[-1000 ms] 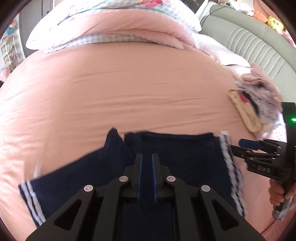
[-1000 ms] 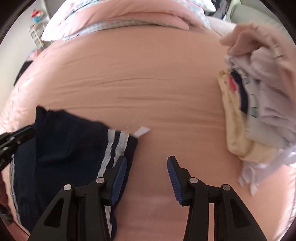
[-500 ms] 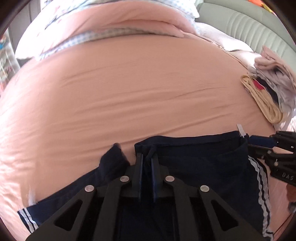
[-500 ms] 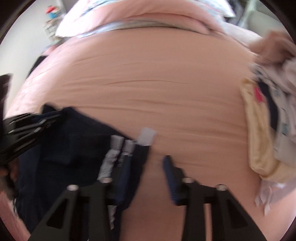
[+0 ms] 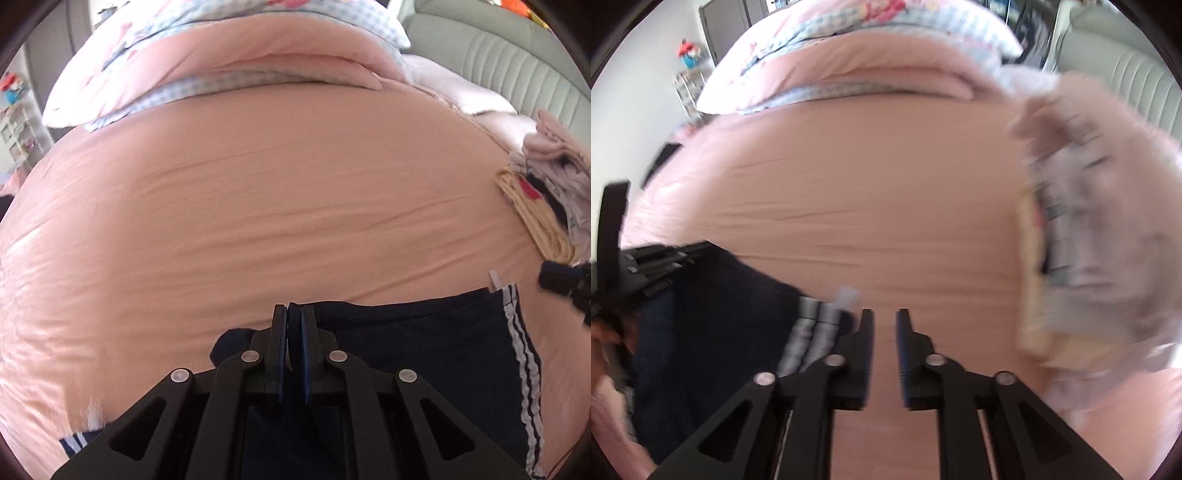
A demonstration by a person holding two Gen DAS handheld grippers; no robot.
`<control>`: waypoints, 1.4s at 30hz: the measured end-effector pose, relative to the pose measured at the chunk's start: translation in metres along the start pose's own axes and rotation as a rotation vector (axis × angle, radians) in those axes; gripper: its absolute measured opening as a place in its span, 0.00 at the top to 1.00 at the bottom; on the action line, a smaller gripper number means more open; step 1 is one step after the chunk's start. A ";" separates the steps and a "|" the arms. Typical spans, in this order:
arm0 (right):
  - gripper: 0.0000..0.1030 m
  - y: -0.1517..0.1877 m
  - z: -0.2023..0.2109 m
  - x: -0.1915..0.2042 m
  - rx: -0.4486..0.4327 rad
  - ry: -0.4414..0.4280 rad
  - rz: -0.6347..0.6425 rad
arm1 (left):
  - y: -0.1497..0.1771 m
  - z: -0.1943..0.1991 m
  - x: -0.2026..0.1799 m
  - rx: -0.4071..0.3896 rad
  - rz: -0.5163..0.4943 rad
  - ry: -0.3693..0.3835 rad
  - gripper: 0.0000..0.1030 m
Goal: Fold clothes
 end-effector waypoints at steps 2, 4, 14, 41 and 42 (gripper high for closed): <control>0.44 -0.008 -0.017 0.000 0.006 -0.024 -0.001 | 0.000 0.011 -0.001 -0.024 0.021 0.023 0.85; 0.44 0.001 -0.032 0.008 0.041 -0.039 -0.008 | 0.005 0.014 -0.001 -0.019 0.004 0.027 0.78; 0.96 -0.004 0.010 0.010 -0.069 0.117 0.153 | -0.003 0.008 -0.013 -0.081 -0.037 0.012 0.84; 0.50 0.029 -0.007 0.000 0.060 0.177 0.103 | -0.005 -0.001 -0.041 0.031 -0.144 -0.004 0.81; 0.50 0.026 -0.004 -0.004 0.054 0.201 0.081 | -0.011 0.004 -0.038 0.009 -0.121 -0.020 0.81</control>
Point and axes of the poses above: each gripper's, at about its wrist camera, not at the fingertips, and z roughly against the way its jaws point, x to its left, y to its underside, the point moved 8 cm from there along -z, roughly the way its jaws point, and after that the axes turned 11 degrees about -x, right-handed, at the moved point
